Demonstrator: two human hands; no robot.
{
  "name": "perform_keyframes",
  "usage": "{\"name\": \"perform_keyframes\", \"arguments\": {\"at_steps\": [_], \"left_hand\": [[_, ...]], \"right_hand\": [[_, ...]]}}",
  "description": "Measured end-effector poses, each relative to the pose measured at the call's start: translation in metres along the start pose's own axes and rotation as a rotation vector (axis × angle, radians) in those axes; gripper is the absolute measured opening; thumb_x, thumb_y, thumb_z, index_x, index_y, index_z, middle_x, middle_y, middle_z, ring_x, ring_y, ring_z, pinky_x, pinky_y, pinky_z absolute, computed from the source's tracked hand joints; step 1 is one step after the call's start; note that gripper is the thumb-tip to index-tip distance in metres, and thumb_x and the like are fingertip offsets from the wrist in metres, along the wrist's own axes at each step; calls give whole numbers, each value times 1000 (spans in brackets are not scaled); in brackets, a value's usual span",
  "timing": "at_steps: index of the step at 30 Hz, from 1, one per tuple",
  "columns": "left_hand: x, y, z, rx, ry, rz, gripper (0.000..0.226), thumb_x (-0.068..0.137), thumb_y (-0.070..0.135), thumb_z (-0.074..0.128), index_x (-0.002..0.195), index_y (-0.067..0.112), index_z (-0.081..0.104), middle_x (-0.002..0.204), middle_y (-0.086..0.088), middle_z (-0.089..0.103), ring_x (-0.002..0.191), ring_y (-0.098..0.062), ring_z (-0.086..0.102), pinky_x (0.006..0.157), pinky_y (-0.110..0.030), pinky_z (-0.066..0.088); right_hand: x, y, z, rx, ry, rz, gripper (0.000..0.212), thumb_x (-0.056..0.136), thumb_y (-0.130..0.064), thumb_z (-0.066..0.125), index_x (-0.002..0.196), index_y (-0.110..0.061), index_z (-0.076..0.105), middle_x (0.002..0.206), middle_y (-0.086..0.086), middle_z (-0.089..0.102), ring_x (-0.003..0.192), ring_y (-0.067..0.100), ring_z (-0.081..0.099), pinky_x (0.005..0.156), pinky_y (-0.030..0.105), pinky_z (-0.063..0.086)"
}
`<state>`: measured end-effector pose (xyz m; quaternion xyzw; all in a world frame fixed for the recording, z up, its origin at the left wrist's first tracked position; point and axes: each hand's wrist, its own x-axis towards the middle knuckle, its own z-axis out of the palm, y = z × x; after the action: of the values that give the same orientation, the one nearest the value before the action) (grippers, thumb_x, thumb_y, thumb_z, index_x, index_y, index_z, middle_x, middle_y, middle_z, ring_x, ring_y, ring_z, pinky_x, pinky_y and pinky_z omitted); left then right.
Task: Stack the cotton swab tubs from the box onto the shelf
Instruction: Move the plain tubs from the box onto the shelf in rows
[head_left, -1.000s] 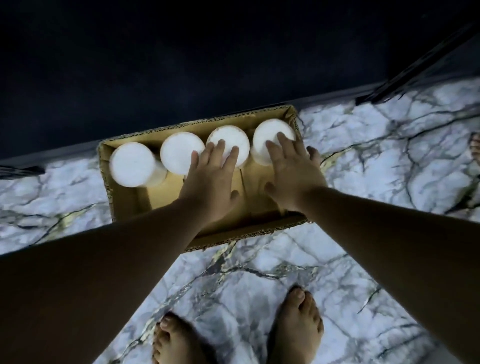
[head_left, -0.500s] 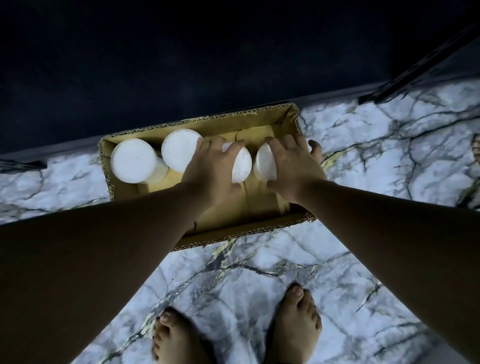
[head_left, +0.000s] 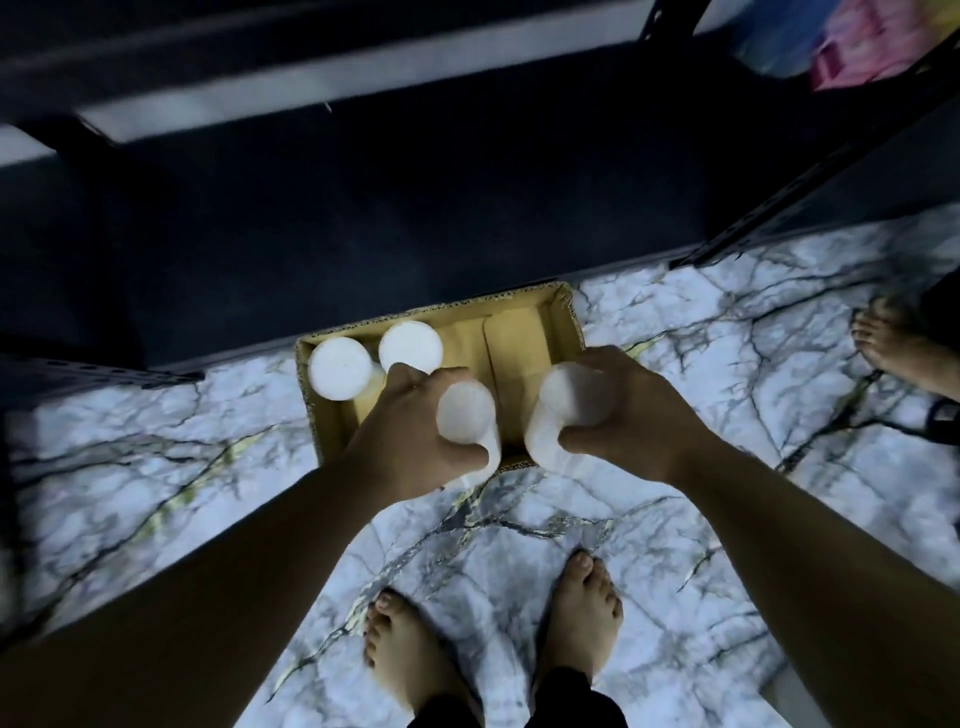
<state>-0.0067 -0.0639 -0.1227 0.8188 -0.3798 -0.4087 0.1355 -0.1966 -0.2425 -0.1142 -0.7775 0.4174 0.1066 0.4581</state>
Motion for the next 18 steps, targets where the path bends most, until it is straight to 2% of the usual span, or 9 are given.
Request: {"name": "perform_keyframes", "arguments": {"at_steps": [3,6,8,9,10,12,14,16,18], "left_hand": [[-45,28,-38,-124,9,10,87,61,46,78,142,44,45,123,6,34,124,-13,42,99,-16,28],[-87,59,-79,-234,20,-5,79,57,48,72,131,57,48,126,10,36,121,-7,44,100,-20,36],[-114,82,-111,-309,46,-17,75,55,48,73,125,61,50,124,16,36,119,-6,48,102,-31,46],[-127,94,-129,-343,60,-11,75,55,47,74,125,61,52,121,20,35,117,-6,50,98,-37,52],[-141,107,-147,-357,76,9,75,56,46,74,126,59,53,117,25,35,116,-3,50,94,-36,54],[-170,135,-186,-337,115,76,75,57,44,73,130,51,56,110,37,34,115,8,44,96,-14,43],[-198,162,-225,-319,164,127,80,58,42,73,135,46,55,116,34,36,113,18,40,88,4,31],[-227,184,-261,-318,205,165,83,58,41,74,138,43,53,121,21,41,113,21,40,86,7,29],[-256,201,-294,-335,243,192,81,57,41,75,135,43,53,122,16,45,112,16,44,85,2,33]], "right_hand": [[-46,-35,-28,62,4,-12,66,65,-23,89,123,-37,60,116,-20,61,106,6,58,74,8,42],[-88,-78,-61,83,31,-32,58,71,-22,88,119,-40,61,109,-33,56,103,-3,55,75,-1,39],[-113,-113,-89,86,49,-46,56,73,-28,86,123,-37,64,112,-30,57,105,-3,54,78,4,40],[-124,-132,-102,97,65,-51,56,73,-30,86,125,-35,65,116,-26,58,109,-1,54,81,6,40],[-136,-151,-116,113,88,-61,57,72,-32,87,125,-34,66,121,-23,59,112,0,54,85,10,42],[-161,-189,-141,136,122,-107,58,68,-41,87,123,-34,68,124,-20,60,114,3,57,94,20,46],[-187,-226,-166,131,141,-174,60,63,-51,83,120,-37,70,123,-21,59,116,0,57,97,23,44],[-213,-260,-190,127,159,-220,57,64,-48,87,118,-39,71,125,-23,57,118,-6,55,96,16,40],[-239,-291,-211,124,175,-257,53,68,-38,91,117,-38,72,125,-24,55,117,-10,52,91,6,37]]}}
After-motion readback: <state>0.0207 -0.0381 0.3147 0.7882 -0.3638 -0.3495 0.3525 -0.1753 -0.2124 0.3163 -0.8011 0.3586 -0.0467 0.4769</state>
